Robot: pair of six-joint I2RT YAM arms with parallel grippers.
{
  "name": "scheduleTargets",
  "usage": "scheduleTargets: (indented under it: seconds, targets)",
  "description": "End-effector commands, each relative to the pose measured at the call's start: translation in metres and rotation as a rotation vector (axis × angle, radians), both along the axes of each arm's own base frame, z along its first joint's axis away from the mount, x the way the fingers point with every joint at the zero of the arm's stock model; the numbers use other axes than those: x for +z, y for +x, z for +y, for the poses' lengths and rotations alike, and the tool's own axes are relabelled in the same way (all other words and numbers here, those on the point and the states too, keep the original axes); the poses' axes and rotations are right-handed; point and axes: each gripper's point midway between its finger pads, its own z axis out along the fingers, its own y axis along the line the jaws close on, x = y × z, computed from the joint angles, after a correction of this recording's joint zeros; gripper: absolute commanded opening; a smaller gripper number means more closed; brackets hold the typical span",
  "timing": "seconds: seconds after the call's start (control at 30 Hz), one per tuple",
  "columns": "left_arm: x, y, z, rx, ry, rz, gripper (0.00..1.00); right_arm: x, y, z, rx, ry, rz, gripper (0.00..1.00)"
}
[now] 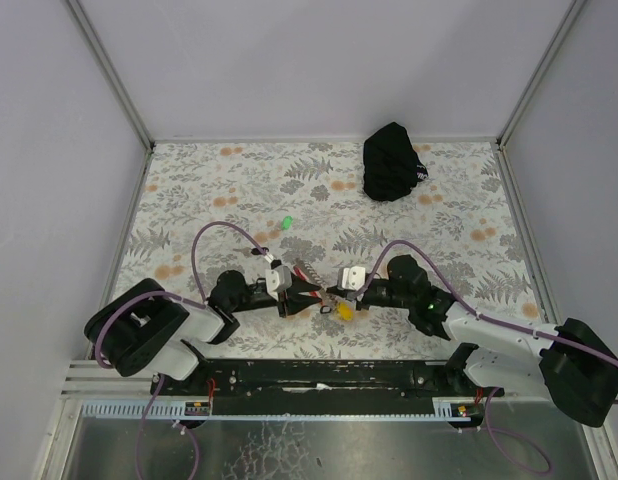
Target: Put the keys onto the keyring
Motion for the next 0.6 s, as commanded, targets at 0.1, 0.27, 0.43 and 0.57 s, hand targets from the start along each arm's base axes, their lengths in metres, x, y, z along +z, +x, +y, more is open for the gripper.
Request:
scheduleTargets:
  seconds: [0.1, 0.27, 0.43, 0.57]
  targets:
    - [0.021, 0.004, -0.004, -0.004, -0.063, -0.072, 0.31, 0.045, -0.006, 0.014, 0.078, 0.176, -0.059, 0.0]
    - [0.023, 0.004, -0.003, -0.001, -0.071, -0.073, 0.31, 0.043, -0.011, 0.016, 0.108, 0.183, -0.042, 0.0]
    - [0.027, 0.0, -0.003, -0.018, -0.086, -0.079, 0.31, 0.039, -0.012, 0.017, 0.121, 0.178, -0.029, 0.0]
    - [0.032, -0.002, -0.002, -0.023, -0.097, -0.089, 0.31, 0.034, -0.01, 0.017, 0.119, 0.171, -0.015, 0.0]
